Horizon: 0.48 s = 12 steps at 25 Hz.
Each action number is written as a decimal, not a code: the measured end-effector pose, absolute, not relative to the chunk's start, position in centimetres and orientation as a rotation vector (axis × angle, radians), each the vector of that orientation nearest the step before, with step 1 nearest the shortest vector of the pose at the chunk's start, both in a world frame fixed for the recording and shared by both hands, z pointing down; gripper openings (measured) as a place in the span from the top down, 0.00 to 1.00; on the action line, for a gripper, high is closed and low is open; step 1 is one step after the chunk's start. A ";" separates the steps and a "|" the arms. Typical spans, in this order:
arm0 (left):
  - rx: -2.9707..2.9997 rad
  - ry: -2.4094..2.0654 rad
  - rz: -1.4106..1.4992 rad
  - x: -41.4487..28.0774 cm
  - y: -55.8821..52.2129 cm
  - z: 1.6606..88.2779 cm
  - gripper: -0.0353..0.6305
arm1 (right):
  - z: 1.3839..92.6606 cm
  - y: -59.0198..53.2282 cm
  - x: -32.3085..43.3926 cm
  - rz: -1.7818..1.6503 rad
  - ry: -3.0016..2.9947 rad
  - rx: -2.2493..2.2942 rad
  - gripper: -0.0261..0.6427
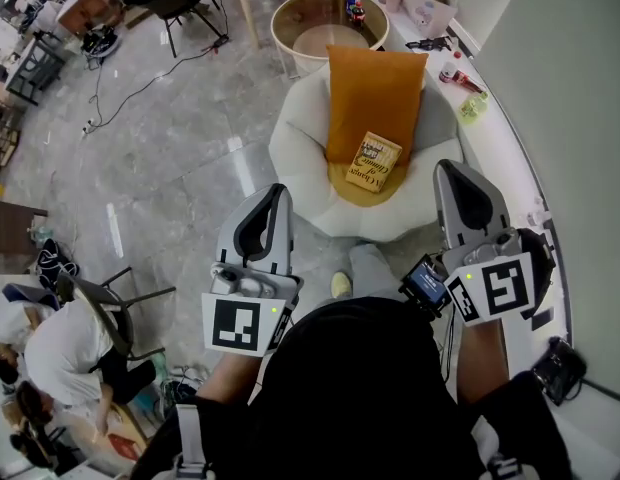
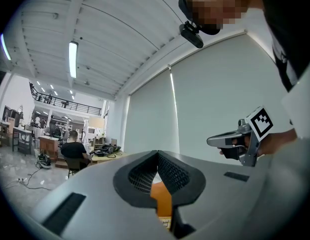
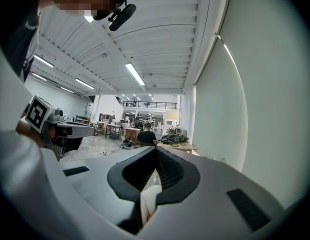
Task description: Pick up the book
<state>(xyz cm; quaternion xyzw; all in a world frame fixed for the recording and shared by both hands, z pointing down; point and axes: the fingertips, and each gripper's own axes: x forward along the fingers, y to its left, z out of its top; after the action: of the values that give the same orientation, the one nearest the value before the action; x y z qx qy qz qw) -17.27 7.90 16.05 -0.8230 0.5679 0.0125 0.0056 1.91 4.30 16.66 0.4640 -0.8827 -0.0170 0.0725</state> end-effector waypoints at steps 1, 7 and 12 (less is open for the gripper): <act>-2.579 1.774 0.037 -17.1 7.4 16.1 0.93 | 16.8 3.9 2.1 -0.048 -2.650 1.397 0.94; -2.600 1.771 0.007 -15.5 3.5 16.5 0.93 | 17.3 0.0 3.4 -0.023 -2.643 1.398 0.94; -2.615 1.755 -0.021 -14.2 0.4 17.3 0.93 | 18.2 -3.1 4.7 0.009 -2.634 1.405 0.94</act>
<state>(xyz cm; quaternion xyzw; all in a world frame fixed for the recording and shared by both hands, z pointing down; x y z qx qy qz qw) -14.22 0.45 17.29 -0.8303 0.5572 -0.0068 -0.0037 4.73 -3.08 18.17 0.4692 -0.8796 0.0029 0.0780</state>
